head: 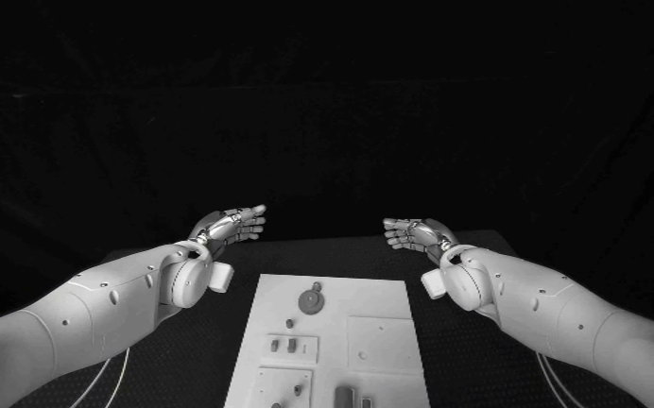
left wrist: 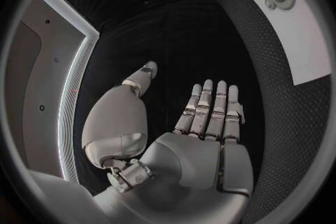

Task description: Assemble the parts on the task board

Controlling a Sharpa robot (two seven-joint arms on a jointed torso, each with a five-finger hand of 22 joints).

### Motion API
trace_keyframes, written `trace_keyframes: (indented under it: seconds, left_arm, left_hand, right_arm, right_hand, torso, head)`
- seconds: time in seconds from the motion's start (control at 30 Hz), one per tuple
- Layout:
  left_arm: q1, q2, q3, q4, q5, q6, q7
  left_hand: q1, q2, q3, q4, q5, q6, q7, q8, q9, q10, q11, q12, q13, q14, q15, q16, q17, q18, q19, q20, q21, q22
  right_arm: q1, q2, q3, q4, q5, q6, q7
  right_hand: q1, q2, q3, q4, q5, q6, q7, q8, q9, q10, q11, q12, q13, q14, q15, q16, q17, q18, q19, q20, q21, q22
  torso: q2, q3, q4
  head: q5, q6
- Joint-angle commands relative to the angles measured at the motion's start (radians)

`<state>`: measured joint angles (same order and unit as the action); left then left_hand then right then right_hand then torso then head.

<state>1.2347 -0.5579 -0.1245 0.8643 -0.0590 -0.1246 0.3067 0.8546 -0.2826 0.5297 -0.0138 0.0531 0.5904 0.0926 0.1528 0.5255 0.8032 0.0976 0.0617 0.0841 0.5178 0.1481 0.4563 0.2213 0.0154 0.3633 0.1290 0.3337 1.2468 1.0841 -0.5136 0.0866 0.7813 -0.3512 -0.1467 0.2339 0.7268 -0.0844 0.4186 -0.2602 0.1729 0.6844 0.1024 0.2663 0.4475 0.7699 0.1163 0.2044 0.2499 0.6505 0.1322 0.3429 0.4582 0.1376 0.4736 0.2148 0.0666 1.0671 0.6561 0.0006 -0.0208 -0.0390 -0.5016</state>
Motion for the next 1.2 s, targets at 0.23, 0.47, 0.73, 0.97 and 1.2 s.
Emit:
trace_keyframes:
  seconds: [0.23, 0.47, 0.73, 0.97, 1.2]
  left_arm:
    - [-0.009, 0.000, 0.001, 0.003, 0.065, 0.045, 0.064]
    - [-0.014, -0.011, 0.002, 0.019, 0.044, 0.009, 0.038]
    - [-0.044, -0.047, 0.023, 0.137, 0.047, -0.104, 0.068]
    - [-0.097, -0.113, 0.062, 0.352, 0.051, -0.309, 0.123]
    - [-0.151, -0.181, 0.101, 0.572, 0.056, -0.518, 0.179]
  left_hand:
    - [-0.059, 0.005, -0.021, 0.112, -0.003, -0.068, -0.012, 0.007, 0.038, -0.076, -0.015, 0.006, -0.014, -0.070, -0.001, -0.005, 0.017, -0.015, -0.074, 0.023, -0.012, 0.052]
    - [-0.855, 0.283, -0.530, 0.014, -0.053, -0.590, -0.093, -0.153, -0.525, -0.803, -0.098, -0.062, -0.084, -0.518, -0.148, -0.456, -0.221, -0.015, -0.363, -0.129, -0.334, -0.412]
    - [-0.855, 0.283, -0.530, 0.014, -0.053, -0.590, -0.093, -0.153, -0.525, -0.803, -0.098, -0.062, -0.084, -0.518, -0.148, -0.456, -0.221, -0.015, -0.363, -0.129, -0.334, -1.247]
    - [-0.855, 0.283, -0.530, 0.014, -0.053, -0.590, -0.093, -0.153, -0.525, -0.803, -0.098, -0.062, -0.084, -0.518, -0.148, -0.456, -0.221, -0.015, -0.363, -0.129, -0.334, -1.247]
    - [-0.855, 0.283, -0.530, 0.014, -0.053, -0.590, -0.093, -0.153, -0.525, -0.803, -0.098, -0.062, -0.084, -0.518, -0.148, -0.456, -0.221, -0.015, -0.363, -0.129, -0.334, -1.247]
  right_arm:
    - [-0.031, -0.006, 0.007, 0.037, 0.085, -0.004, 0.070]
    - [-0.030, -0.013, 0.005, 0.056, 0.068, -0.017, 0.045]
    - [-0.031, -0.054, -0.010, 0.174, 0.114, -0.115, 0.084]
    - [-0.032, -0.128, -0.037, 0.389, 0.197, -0.293, 0.155]
    - [-0.033, -0.208, -0.065, 0.619, 0.286, -0.483, 0.230]
  right_hand:
    - [-0.142, 0.042, -0.096, 0.037, -0.124, -0.176, -0.057, -0.052, -0.011, -0.079, 0.010, -0.122, -0.091, -0.100, 0.014, -0.068, -0.038, -0.032, -0.105, 0.008, -0.003, -0.033]
    - [-0.727, 0.084, -0.419, 0.260, -0.173, -0.684, -0.102, -0.266, -0.447, -0.770, -0.116, -0.204, -0.250, -0.650, -0.132, -0.343, -0.458, -0.138, -0.474, -0.215, -0.067, -1.067]
    - [-0.727, 0.084, -0.419, 0.260, -0.173, -0.684, -0.102, -0.266, -0.447, -0.770, -0.116, -0.204, -0.250, -0.650, -0.132, -0.343, -0.458, -0.138, -0.474, -0.215, -0.067, -1.067]
    - [-0.727, 0.084, -0.419, 0.260, -0.173, -0.684, -0.102, -0.266, -0.447, -0.770, -0.116, -0.204, -0.250, -0.650, -0.132, -0.343, -0.458, -0.138, -0.474, -0.215, -0.067, -1.067]
    - [-0.727, 0.084, -0.419, 0.260, -0.173, -0.684, -0.102, -0.266, -0.447, -0.770, -0.116, -0.204, -0.250, -0.650, -0.132, -0.343, -0.458, -0.138, -0.474, -0.215, -0.067, -1.067]
  torso:
    - [-0.016, 0.0082, 0.0095]
    - [-0.020, 0.0060, 0.0092]
    - [-0.077, 0.0019, 0.0164]
    - [-0.111, -0.0005, 0.0208]
    - [-0.112, -0.0006, 0.0208]
  head:
    - [0.016, -0.005]
    - [0.017, -0.012]
    - [0.031, -0.066]
    - [0.039, -0.098]
    - [0.039, -0.098]
